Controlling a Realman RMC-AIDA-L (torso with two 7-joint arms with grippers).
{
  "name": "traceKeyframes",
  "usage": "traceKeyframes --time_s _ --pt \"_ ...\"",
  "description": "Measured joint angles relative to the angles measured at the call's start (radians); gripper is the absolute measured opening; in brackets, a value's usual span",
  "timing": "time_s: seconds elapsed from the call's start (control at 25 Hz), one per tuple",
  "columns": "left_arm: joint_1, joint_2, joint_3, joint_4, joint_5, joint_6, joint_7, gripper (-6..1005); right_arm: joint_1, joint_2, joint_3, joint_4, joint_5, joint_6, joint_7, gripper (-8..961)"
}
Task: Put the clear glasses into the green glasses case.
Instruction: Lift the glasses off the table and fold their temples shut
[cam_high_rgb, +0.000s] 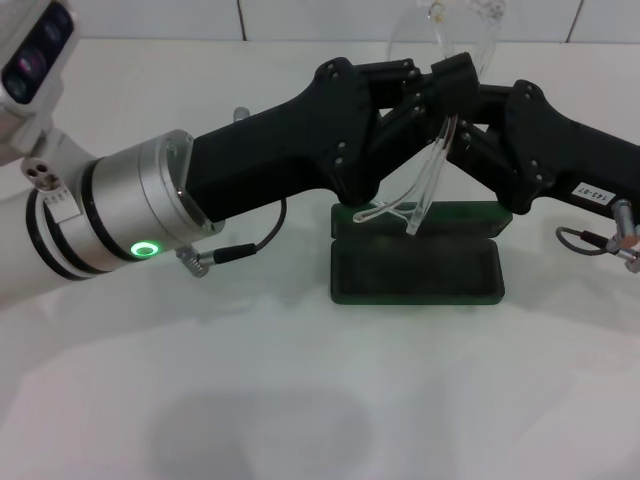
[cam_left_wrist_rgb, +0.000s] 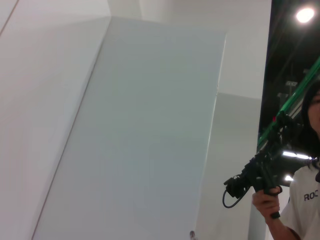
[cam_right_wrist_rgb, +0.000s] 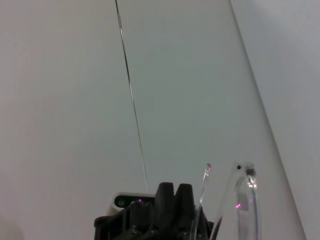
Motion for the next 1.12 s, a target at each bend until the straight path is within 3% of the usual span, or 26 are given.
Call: traceKeyframes --time_s 1.12 --pt "0.001 0.002 0.011 -0.001 0.002 -0.012 -0.01 99 -0.003 0.0 -0.037 -0.02 0.007 0.011 0.003 130"
